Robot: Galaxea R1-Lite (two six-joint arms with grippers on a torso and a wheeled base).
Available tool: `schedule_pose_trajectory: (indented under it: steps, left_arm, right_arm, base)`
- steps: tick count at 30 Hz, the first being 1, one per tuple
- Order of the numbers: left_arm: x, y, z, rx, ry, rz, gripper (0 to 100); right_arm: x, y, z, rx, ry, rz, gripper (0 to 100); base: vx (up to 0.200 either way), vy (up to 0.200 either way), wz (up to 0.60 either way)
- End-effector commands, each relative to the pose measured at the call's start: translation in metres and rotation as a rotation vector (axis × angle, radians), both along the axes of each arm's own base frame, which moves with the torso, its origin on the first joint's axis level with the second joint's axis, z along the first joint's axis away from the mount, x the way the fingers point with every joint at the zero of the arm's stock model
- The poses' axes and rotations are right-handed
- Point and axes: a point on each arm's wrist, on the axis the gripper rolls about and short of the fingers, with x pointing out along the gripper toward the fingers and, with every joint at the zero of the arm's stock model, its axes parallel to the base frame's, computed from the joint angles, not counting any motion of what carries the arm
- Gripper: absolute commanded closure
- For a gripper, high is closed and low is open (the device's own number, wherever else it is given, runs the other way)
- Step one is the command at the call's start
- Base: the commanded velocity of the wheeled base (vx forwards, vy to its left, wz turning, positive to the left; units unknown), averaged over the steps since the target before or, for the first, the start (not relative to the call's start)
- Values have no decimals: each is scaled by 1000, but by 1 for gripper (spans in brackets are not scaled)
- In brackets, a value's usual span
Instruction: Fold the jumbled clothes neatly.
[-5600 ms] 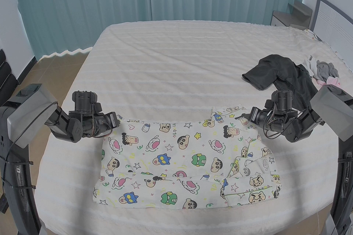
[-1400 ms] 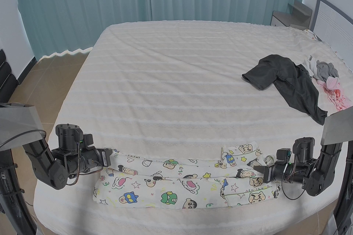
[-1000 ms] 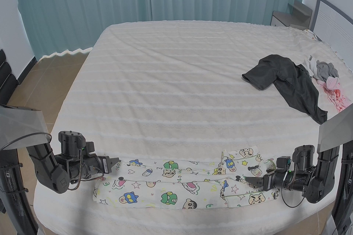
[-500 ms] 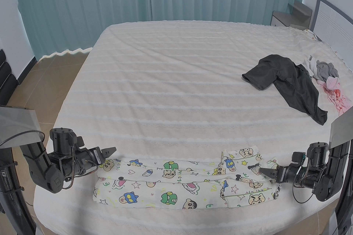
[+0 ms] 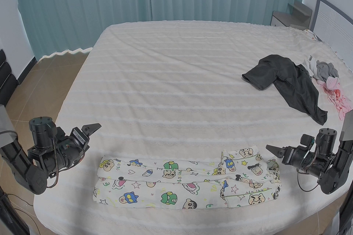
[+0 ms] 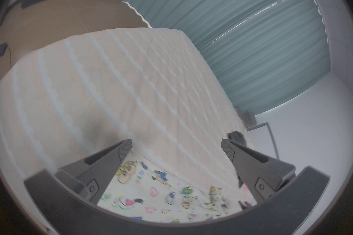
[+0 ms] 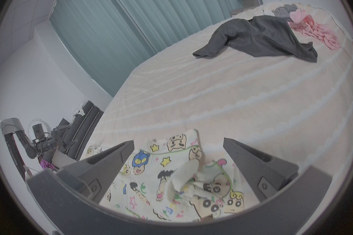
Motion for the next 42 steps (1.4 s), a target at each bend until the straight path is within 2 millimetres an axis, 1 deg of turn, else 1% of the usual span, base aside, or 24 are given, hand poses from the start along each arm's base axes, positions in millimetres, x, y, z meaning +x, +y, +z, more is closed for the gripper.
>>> schedule_pose_trajectory:
  steps: [1,2,4,6,7,9,12,13,14,18,19,21,24,38,39,42]
  left_arm:
    - [-35,-8,22,-57,-44,-64,0]
    - [-35,-8,22,-57,-44,-64,0]
    - [-42,-10,19,-76,-20,-73,0]
    - [-44,-11,16,-87,0,-71,0]
    - [-44,-11,16,-87,1,-72,0]
    - [-46,-11,13,-87,17,-73,0]
    - [-46,-11,8,-84,36,-72,0]
    - [-46,-11,8,-84,36,-72,0]
    - [-47,-11,7,-84,43,-72,0]
    - [-48,-13,7,-83,46,-81,0]
    - [-50,-14,6,-82,52,-87,0]
    - [-50,-15,5,-82,54,-93,0]
    - [-52,-16,4,-81,60,-97,0]
    - [-51,-17,4,-81,60,-99,0]
    - [-51,-17,4,-81,60,-99,0]
    - [-51,-17,4,-81,62,-99,0]
  right_arm:
    - [31,22,18,-22,7,-1,0]
    - [31,22,18,-22,7,-1,0]
    - [54,35,20,-53,144,-14,0]
    - [70,41,21,-53,221,-22,0]
    - [73,42,22,-48,236,-25,0]
    - [87,49,20,-8,313,-44,0]
    - [101,53,13,-4,365,-52,0]
    - [101,53,13,-4,365,-52,0]
    - [105,53,8,-3,386,-57,0]
    - [107,52,1,-1,412,-56,0]
    - [106,53,-5,-4,432,-53,0]
    - [105,52,-11,-8,452,-54,0]
    - [104,52,-14,-14,477,-55,0]
    - [100,54,-14,-2,509,-27,0]
    - [99,54,-14,-3,519,-26,100]
    - [97,54,-15,-6,543,-26,100]
  base:
    - [0,0,0]
    - [0,0,0]
    - [0,0,0]
    - [0,0,0]
    - [0,0,0]
    - [0,0,0]
    - [0,0,0]
    - [0,0,0]
    - [0,0,0]
    - [0,0,0]
    - [0,0,0]
    - [0,0,0]
    - [0,0,0]
    - [0,0,0]
    - [0,0,0]
    - [0,0,0]
